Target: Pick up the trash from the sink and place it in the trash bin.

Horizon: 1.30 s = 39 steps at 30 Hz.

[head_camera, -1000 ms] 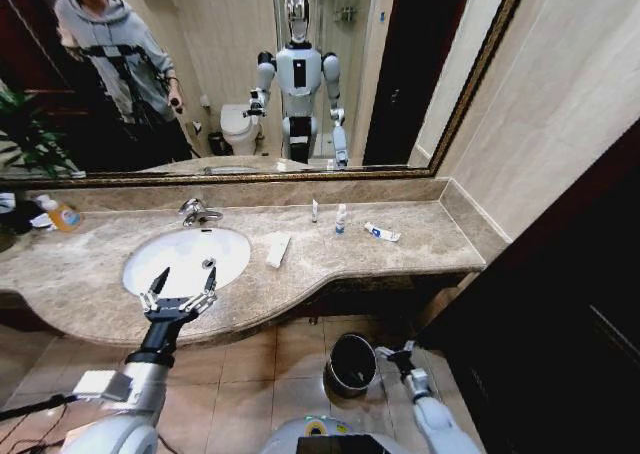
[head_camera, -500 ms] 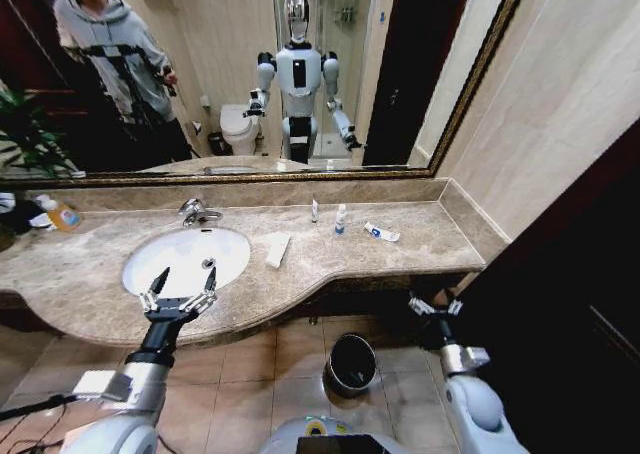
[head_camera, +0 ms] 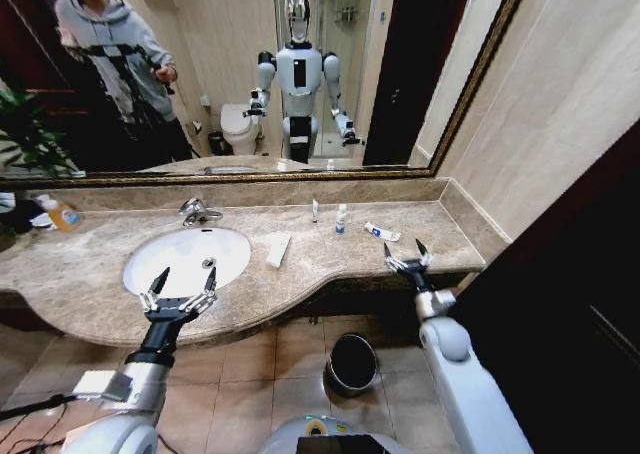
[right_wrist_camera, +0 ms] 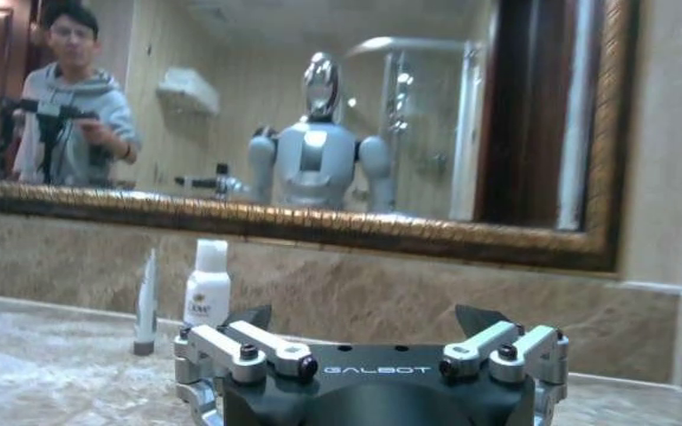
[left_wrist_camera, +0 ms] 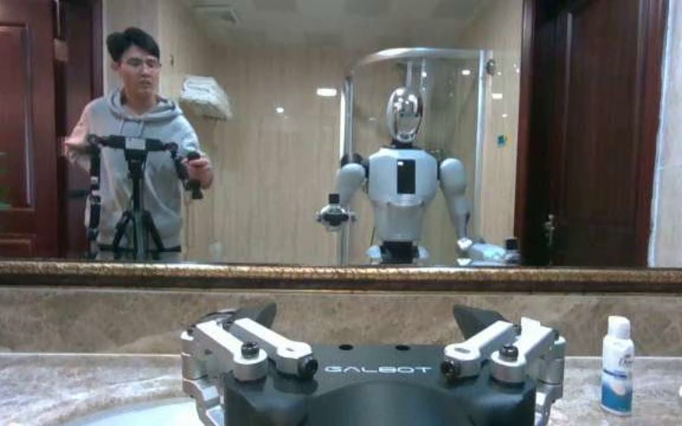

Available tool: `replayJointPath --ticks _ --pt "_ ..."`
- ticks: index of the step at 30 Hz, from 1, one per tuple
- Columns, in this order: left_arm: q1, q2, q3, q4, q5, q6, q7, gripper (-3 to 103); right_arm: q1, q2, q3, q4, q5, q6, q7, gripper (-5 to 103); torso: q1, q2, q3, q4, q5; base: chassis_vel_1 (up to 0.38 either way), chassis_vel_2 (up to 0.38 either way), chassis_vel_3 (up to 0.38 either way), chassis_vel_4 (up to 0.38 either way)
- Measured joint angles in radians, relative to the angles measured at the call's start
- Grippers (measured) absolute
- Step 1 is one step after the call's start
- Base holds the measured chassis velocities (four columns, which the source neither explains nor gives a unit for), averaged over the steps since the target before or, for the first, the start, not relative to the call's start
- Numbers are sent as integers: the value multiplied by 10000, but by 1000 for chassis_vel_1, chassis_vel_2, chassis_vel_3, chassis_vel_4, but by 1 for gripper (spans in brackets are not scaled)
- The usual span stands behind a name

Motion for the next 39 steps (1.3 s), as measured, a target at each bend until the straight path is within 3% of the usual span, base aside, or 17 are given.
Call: replayJointPath --ticks 5,15,27,33,36,38,39 --pt "0 -1 0 0 0 0 0 100 1335 -408 -862 -1418 506 -330 -255 100 -1 0 0 -3 -2 0 0 0 0" --pt "0 0 1 0 0 0 2 100 3527 -305 -1908 -3820 493 -266 -447 100 0 0 0 -1 -1 0 0 0 0" --pt "0 0 0 0 0 0 1 100 4116 -256 -2121 -4884 154 -608 -826 103 -1 0 -1 -3 0 0 0 0 0" --pt "0 0 0 0 0 0 1 100 4116 -243 -2120 -5027 -293 -788 -804 90 -2 0 -1 -2 0 0 0 0 0" --pt "0 0 0 0 0 0 1 100 4094 -224 -2121 -5030 -301 -811 -685 73 -2 0 -2 -2 0 0 0 0 0" --pt "0 0 0 0 0 0 1 100 4091 -222 -2121 -5025 -301 -812 -667 73 -2 0 -2 -3 0 0 0 0 0" --pt "0 0 0 0 0 0 1 100 4084 -212 -2111 -5014 -301 -822 -624 67 -2 0 -2 -3 0 0 0 0 0"
